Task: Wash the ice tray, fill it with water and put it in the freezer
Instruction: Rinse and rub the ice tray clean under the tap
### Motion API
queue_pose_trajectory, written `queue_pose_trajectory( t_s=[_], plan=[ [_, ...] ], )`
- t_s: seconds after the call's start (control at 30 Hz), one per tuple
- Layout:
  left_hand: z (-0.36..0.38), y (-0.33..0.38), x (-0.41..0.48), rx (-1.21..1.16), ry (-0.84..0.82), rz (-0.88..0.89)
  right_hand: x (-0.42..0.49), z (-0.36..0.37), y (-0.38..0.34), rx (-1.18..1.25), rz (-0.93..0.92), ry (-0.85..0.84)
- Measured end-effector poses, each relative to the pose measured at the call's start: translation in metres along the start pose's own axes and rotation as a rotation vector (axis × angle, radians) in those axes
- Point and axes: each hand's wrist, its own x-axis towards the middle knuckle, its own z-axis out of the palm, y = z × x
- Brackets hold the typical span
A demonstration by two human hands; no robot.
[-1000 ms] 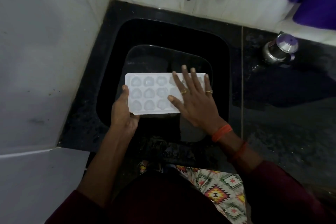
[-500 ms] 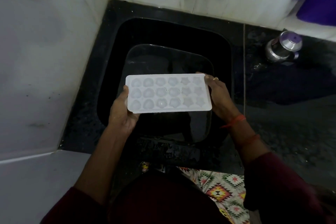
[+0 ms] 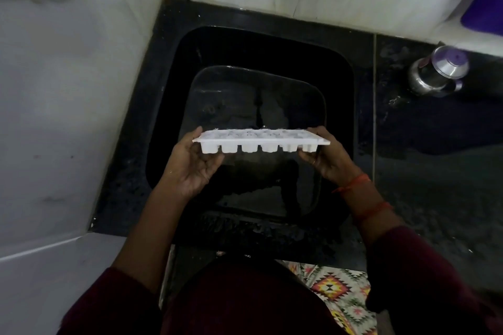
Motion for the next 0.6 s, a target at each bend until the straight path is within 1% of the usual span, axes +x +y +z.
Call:
queue_pose_trajectory(
  t_s=[0.13, 0.37, 0.6],
  plan=[
    [0.007, -0.001, 0.007, -0.096, 0.007, -0.092, 0.008, 0.008, 0.002, 0.020, 0.022, 0.051],
    [0.011, 0.001, 0.020, -0.136, 0.042, -0.134, 0.018, 0.012, 0.000, 0.145, 0.032, 0.053],
    [0.019, 0.001, 0.025, -0.136, 0.059, -0.126, 0.021, 0.011, -0.004, 0.167, 0.024, 0.069]
  ],
)
